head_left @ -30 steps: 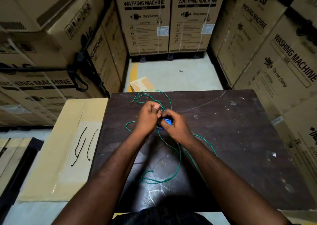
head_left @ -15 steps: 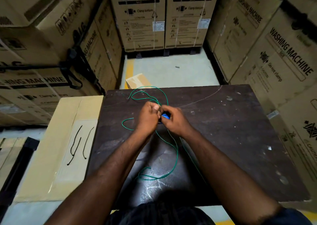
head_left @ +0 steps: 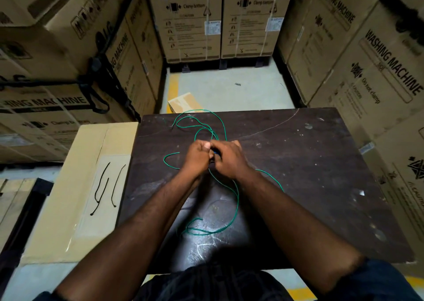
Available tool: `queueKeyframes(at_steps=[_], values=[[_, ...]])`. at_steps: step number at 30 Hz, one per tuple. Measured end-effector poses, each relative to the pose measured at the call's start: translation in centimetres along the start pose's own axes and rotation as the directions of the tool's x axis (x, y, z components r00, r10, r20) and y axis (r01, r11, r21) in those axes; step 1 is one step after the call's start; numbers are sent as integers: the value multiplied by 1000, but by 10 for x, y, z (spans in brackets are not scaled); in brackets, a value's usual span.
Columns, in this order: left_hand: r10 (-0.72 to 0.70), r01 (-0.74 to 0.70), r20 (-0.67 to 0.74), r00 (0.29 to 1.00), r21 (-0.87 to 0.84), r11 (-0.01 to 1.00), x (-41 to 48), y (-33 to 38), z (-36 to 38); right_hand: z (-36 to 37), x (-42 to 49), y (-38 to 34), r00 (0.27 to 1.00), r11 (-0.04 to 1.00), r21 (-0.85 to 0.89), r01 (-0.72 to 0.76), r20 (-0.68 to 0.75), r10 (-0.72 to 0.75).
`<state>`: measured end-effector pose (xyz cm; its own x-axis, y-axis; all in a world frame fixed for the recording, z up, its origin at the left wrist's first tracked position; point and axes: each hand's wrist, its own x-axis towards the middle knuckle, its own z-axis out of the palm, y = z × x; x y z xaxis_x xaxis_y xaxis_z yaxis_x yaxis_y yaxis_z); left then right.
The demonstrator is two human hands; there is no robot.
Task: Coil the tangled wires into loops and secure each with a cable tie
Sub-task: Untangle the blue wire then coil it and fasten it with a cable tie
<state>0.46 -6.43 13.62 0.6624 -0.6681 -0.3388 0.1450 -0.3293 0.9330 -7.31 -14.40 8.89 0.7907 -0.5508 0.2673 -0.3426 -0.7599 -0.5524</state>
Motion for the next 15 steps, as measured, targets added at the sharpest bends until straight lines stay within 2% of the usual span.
queueKeyframes(at_steps=[3,5,8,13,15], values=[[-137,143,50,989,-152,978,-3,-4,-1,8,-4,3,999,996,-86,-1,49,5],[-191,200,73,979,-160,967,-3,-8,-2,14,-5,3,997,991,-134,-24,65,33],[-186,195,86,979,-105,975,1,-12,-6,20,-2,-3,993,988,-130,-80,80,91],[-196,217,118,974,-203,955,5,-2,-14,14,8,-14,977,979,-72,-193,78,199],[-248,280,145,958,-281,918,8,-3,-15,13,9,-18,975,977,-78,-201,86,207]])
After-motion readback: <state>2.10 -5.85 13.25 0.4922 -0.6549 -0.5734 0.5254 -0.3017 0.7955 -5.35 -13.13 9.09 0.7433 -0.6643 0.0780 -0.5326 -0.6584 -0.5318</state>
